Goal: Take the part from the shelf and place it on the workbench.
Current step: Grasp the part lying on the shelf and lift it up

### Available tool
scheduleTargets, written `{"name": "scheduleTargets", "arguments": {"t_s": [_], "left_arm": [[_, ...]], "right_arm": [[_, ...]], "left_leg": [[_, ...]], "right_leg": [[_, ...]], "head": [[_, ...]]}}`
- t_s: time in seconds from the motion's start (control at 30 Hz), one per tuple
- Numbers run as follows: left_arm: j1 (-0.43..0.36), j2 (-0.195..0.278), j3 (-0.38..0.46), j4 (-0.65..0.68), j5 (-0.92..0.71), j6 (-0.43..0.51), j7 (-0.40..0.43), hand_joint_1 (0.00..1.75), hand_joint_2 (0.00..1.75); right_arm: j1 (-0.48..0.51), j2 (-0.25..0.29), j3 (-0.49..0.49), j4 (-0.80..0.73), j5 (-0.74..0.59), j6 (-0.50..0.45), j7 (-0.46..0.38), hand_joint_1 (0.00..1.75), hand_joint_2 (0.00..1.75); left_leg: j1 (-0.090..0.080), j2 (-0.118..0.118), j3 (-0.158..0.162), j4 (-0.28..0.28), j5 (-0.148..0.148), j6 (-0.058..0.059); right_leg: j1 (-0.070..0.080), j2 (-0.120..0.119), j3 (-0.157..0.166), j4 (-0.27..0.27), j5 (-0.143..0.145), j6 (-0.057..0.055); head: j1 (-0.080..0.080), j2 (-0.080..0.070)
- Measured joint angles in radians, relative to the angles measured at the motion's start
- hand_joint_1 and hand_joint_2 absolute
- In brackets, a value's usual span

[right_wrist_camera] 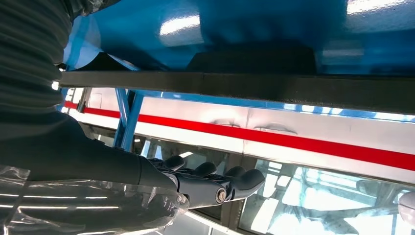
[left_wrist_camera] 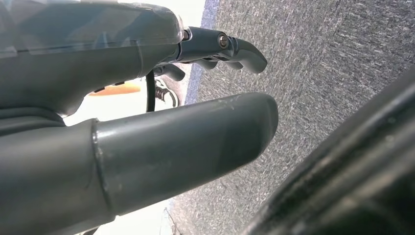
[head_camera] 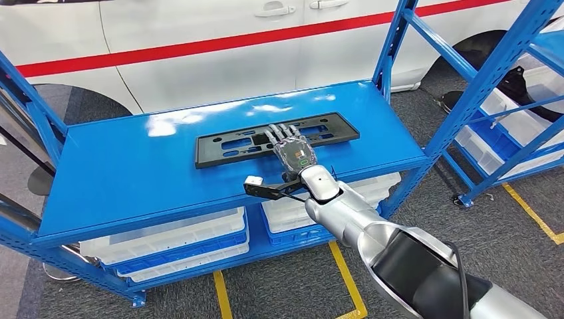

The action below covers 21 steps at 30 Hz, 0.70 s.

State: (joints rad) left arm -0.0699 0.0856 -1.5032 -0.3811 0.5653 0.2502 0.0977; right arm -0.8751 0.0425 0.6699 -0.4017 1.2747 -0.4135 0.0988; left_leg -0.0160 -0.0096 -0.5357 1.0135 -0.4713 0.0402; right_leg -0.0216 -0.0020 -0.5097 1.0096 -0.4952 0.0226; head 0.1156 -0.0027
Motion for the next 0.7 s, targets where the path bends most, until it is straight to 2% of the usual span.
{"name": "scheduleTargets", "arguments": {"t_s": [0.3,0.5,0.63,0.7], "left_arm": [[0.000,-0.002,0.001,0.008,0.000,-0.003,-0.004,0.00,0.00],[-0.003,-0.003,0.005,0.019,-0.003,-0.008,-0.013,0.00,0.00],[-0.006,-0.003,0.009,0.025,-0.006,-0.010,-0.019,0.00,0.00],[-0.007,-0.004,0.010,0.027,-0.008,-0.010,-0.021,0.00,0.00]], "right_arm": [[0.000,0.001,0.000,0.000,0.001,0.001,-0.002,0.00,1.75],[0.000,0.002,0.000,0.000,0.003,0.002,-0.016,0.00,1.75],[0.000,0.006,0.000,0.000,0.003,0.002,-0.016,0.00,1.75],[0.000,0.009,0.000,0.000,0.003,0.002,-0.017,0.00,1.75]], "left_leg": [[-0.002,0.000,0.000,0.001,0.000,0.000],[-0.005,0.000,-0.004,0.004,0.001,0.002],[-0.009,0.000,-0.012,0.007,0.003,0.010],[-0.007,0.000,-0.011,-0.001,0.008,0.020]], "right_leg": [[-0.002,0.000,0.000,-0.001,0.002,0.002],[-0.005,0.000,-0.002,-0.001,0.004,0.007],[-0.009,0.000,-0.008,-0.004,0.009,0.016],[-0.010,0.000,-0.012,0.001,0.005,0.021]], "head": [[0.000,0.000],[0.000,0.000],[0.000,0.000],[0.000,0.000]]}}
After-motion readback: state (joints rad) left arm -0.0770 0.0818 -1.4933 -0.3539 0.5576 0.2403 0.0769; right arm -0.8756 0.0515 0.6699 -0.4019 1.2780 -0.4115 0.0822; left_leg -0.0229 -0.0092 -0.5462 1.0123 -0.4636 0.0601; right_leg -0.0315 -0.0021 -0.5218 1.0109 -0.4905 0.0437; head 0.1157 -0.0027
